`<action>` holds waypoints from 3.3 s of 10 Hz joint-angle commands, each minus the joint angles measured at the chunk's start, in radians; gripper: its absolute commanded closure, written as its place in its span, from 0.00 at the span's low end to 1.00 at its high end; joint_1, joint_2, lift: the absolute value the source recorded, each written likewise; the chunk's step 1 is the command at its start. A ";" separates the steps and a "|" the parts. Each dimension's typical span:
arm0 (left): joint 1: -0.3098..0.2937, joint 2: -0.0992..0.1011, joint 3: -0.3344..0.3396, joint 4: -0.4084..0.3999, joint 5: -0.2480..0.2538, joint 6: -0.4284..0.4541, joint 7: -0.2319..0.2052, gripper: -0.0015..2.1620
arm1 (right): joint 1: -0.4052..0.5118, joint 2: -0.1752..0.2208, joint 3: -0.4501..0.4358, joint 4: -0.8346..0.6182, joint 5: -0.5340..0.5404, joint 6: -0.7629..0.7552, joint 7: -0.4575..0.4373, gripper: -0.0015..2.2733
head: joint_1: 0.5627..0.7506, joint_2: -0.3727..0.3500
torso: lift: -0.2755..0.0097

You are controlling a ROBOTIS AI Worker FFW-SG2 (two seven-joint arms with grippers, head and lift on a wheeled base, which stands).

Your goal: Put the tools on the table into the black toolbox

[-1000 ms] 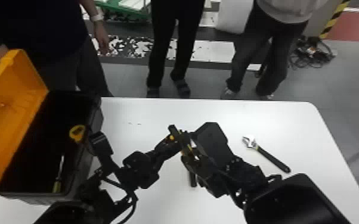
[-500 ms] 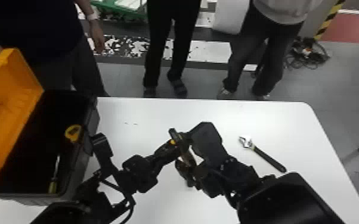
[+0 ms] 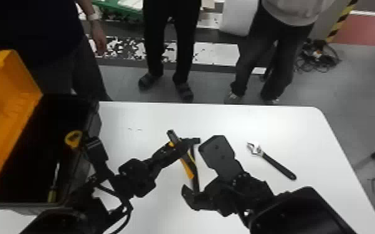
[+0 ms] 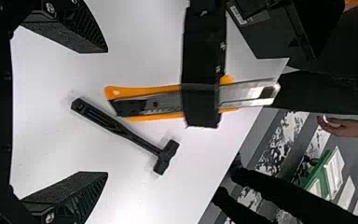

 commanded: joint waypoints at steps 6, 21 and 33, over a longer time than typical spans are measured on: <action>-0.047 0.029 0.325 -0.117 0.003 0.098 0.030 0.99 | 0.129 -0.023 -0.111 -0.078 -0.041 0.022 -0.003 0.03 | 0.70 0.58 | 0.83; 0.009 0.009 0.345 0.080 -0.321 -0.439 0.364 0.08 | 0.276 0.037 -0.615 0.068 -0.747 -0.650 -0.006 0.03 | 0.70 0.81 | 0.83; 0.367 0.005 0.136 0.008 -0.345 -0.828 0.547 0.04 | 0.397 0.103 -0.821 0.309 -0.871 -1.196 0.115 0.04 | 0.70 0.52 | 0.83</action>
